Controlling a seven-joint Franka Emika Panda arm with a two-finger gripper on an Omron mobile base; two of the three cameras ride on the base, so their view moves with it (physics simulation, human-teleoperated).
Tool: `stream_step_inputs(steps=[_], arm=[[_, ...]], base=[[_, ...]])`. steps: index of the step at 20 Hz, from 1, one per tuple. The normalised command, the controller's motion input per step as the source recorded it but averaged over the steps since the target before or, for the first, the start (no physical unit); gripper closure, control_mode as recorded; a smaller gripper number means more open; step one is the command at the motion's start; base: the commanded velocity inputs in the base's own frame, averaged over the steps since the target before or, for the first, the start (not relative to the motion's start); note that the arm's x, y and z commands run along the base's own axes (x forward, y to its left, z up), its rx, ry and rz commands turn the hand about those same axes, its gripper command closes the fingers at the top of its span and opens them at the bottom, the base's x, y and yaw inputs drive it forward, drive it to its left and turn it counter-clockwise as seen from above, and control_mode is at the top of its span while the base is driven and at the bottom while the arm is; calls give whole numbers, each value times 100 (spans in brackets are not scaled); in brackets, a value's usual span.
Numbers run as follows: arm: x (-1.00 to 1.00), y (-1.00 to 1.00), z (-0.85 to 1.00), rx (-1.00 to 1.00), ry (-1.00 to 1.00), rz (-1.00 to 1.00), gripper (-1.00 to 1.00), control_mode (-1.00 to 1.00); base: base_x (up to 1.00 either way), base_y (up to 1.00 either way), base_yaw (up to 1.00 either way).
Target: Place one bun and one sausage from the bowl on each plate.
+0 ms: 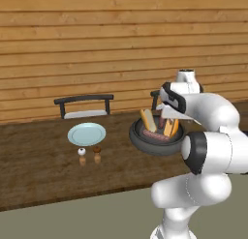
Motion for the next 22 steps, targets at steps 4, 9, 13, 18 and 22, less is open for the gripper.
stream_step_inputs(steps=[4,9,13,18,22], arm=[[7,6,-46,-2,-17,-14,-100,-100],[17,13,-34,-7,-19,-13,-100,-100],[47,5,-22,-4,-5,-12,-100,-100],[53,0,-15,-1,0,-11,-100,-100],[19,0,-19,0,0,-9,-100,-100]], base=[[0,0,0],[0,0,0],[0,0,0],[0,0,0],[0,0,0]])
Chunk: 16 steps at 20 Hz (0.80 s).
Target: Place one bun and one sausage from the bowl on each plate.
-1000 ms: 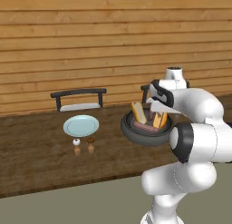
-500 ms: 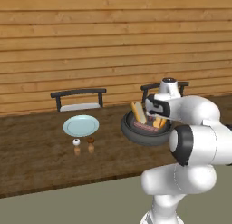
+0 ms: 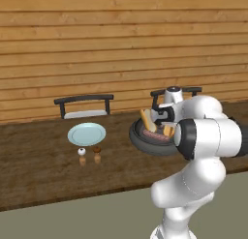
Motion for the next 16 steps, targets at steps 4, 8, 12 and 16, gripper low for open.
stream_step_inputs(steps=[4,8,12,16], arm=[[4,0,-31,0,0,-5,100,-100],[-12,0,-9,0,-8,-1,100,-100],[-49,-8,77,0,-18,0,100,-100],[-17,-51,100,1,-7,-9,100,-100]], base=[[0,0,0],[0,0,0],[0,0,0],[0,0,0]])
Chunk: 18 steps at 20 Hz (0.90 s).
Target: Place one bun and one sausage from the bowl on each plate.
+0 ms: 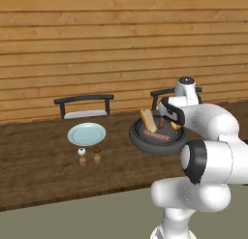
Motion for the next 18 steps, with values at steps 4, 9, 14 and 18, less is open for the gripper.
stream_step_inputs(steps=[4,9,14,18], arm=[[0,-100,50,0,0,-20,100,-100],[10,-100,3,0,6,-21,100,-100],[6,-100,-1,3,3,-8,100,-100],[12,-100,-20,11,-2,3,100,-100]], base=[[0,0,0],[0,0,0],[0,0,0],[0,0,0]])
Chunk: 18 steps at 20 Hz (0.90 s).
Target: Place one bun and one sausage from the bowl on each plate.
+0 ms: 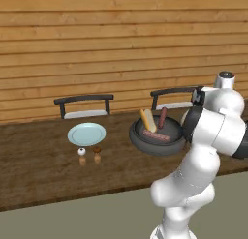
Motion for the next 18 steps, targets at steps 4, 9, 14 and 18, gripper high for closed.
stream_step_inputs(steps=[4,9,14,18], arm=[[55,-89,-17,19,-2,15,100,-100],[97,-32,-6,18,0,17,100,-100],[66,0,-28,9,0,10,100,-100],[14,15,-74,0,0,0,100,-100]], base=[[0,0,0],[0,0,0],[0,0,0],[0,0,0]])
